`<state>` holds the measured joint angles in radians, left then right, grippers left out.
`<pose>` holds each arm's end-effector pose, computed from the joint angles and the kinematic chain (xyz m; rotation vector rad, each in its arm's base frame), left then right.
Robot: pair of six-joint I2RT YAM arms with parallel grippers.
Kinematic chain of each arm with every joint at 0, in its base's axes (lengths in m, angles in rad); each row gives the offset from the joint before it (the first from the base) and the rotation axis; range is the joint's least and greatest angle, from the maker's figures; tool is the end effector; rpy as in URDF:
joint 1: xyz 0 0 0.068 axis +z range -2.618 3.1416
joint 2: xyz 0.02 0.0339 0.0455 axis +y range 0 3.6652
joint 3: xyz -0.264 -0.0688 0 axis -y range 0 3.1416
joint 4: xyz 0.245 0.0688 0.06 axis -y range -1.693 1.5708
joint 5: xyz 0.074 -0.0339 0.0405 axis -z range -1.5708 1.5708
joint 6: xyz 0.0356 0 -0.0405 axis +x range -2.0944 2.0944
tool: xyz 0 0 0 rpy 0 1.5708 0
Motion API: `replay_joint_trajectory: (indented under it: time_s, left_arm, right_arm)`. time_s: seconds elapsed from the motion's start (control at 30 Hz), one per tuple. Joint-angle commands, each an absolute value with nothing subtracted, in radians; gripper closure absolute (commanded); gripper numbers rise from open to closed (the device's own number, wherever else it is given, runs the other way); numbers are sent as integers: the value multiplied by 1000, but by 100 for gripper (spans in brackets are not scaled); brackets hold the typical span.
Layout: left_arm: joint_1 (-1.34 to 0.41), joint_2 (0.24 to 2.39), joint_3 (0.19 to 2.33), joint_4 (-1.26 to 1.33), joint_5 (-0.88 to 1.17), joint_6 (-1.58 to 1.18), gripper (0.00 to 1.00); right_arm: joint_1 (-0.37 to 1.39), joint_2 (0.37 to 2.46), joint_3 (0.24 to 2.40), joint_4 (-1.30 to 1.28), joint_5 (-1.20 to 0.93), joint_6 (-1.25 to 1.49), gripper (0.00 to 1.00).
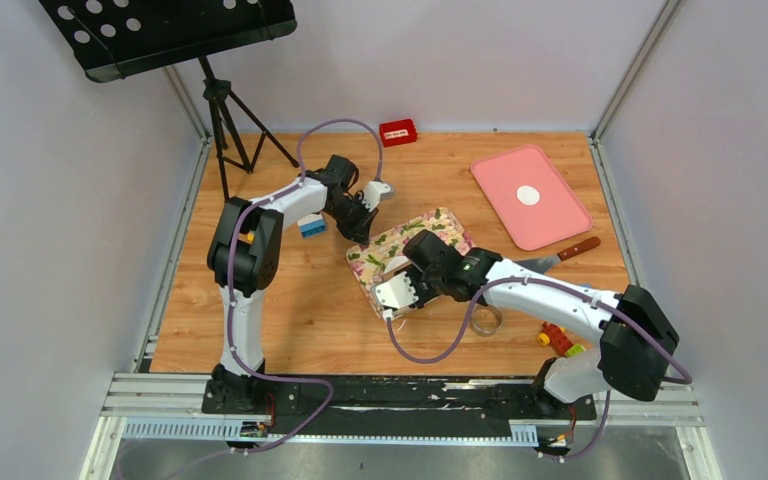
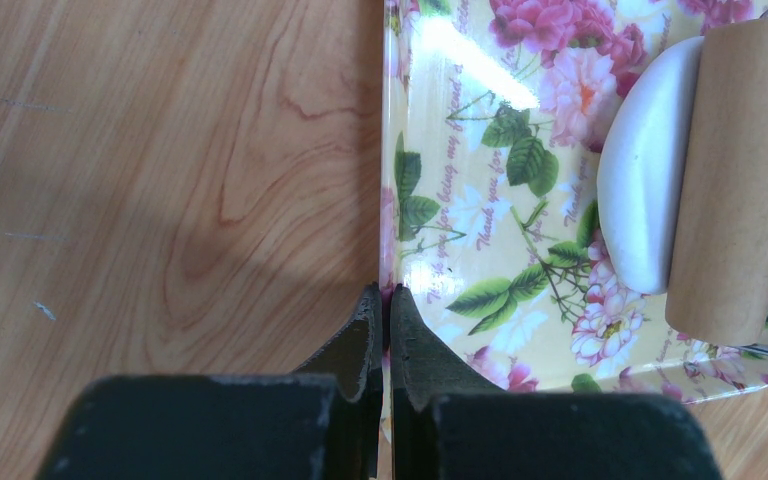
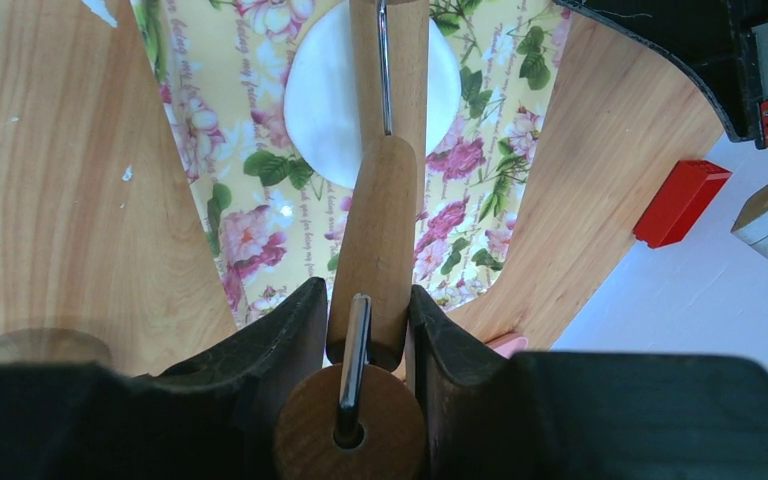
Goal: Roll out the dumpling wrappers from the dough
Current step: Flatten out the dough on the work surface.
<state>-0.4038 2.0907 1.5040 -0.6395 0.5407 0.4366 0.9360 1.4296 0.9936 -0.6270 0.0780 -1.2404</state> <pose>0.3824 -0.1833 0.1586 1.2196 2.4105 -0.7400 0.1704 0.2266 0.2301 -2.3295 1.2507 -0.2060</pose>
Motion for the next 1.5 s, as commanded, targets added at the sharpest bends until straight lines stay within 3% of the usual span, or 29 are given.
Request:
replay_joint_trajectory:
  time_s: [0.0, 1.1, 1.47]
  left_arm:
    - [-419, 2078, 1482, -652, 507, 457, 100]
    - [-419, 2072, 1480, -650, 506, 453, 100]
    - [-419, 2069, 1474, -648, 506, 456, 100]
  right_arm:
    - [959, 1491, 906, -969, -38, -1196, 100]
    - [1008, 1442, 954, -1161, -55, -1138, 100]
    - [1008, 1426, 1007, -1035, -19, -1096, 100]
